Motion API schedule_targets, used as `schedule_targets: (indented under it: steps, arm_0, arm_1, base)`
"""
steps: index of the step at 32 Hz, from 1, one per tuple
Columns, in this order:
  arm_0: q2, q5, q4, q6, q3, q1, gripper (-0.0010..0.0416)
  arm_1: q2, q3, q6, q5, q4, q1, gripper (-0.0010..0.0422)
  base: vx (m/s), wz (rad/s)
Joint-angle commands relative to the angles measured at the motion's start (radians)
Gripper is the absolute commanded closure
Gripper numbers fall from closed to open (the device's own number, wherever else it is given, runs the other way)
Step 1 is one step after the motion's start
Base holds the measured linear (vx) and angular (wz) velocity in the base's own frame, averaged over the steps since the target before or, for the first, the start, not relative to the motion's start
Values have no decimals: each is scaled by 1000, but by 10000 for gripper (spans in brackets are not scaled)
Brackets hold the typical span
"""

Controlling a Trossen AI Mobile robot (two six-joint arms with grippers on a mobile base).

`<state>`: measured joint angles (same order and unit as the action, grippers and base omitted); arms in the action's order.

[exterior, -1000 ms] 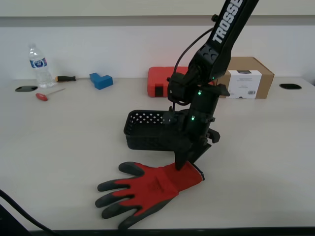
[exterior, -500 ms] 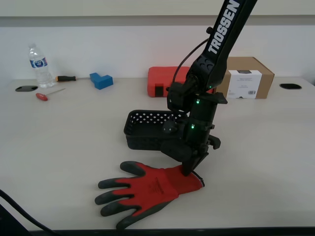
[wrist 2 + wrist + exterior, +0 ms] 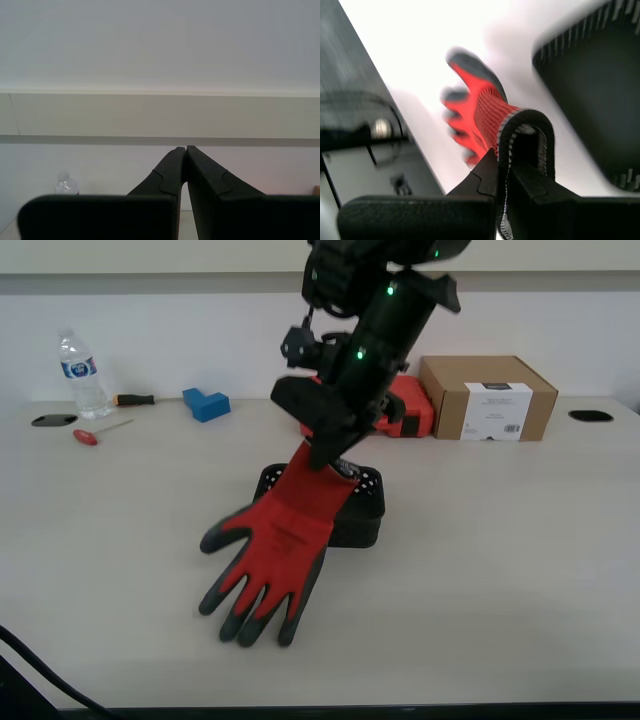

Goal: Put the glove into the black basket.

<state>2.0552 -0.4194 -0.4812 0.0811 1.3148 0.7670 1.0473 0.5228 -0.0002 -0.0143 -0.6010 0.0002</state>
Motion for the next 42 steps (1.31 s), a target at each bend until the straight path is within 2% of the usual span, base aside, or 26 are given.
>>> schedule_targets:
  steps: [1,7,9,11,13,14,19,20,24,36,38,42]
  arm_0:
    - [0,-2,-3,-5,32,2,407]
    - [0,-5,-108,-1,191,0,407]
    - [0,31,-180,11,283,-1,407]
    - [0,111,-235,37,339,-2,407]
    - [0,151,-253,39,359,-9,407]
    - [0,156,-255,39,360,-23,407]
    - [0,156,-253,44,354,-92,407]
    - [0,159,-250,58,353,-120,407]
    - [45,162,-227,84,333,-160,407]
    - [288,122,-215,92,330,-150,407]
    - [311,122,-212,111,328,-147,407]
    - [311,132,-187,115,330,-119,407]
  arm_1:
    - [0,1,1,0,-6,0,412]
    - [0,1,1,0,-6,0,412]
    - [0,1,1,0,-6,0,412]
    - [0,1,1,0,-6,0,412]
    - [0,1,1,0,-6,0,412]
    - [0,1,1,0,-6,0,412]
    - [0,1,1,0,-6,0,412]
    - [0,1,1,0,-6,0,412]
    - [0,0,1,0,-6,0,412]
    - [0,1,1,0,-7,0,412]
    - [0,1,1,0,-4,0,412]
    - [0,1,1,0,-6,0,412]
  base:
    - [0,0]
    - [0,0]
    - [0,0]
    - [0,0]
    - [0,0]
    - [0,0]
    - [0,0]
    - [0,0]
    - [0,0]
    - [0,0]
    - [0,0]
    - [0,0]
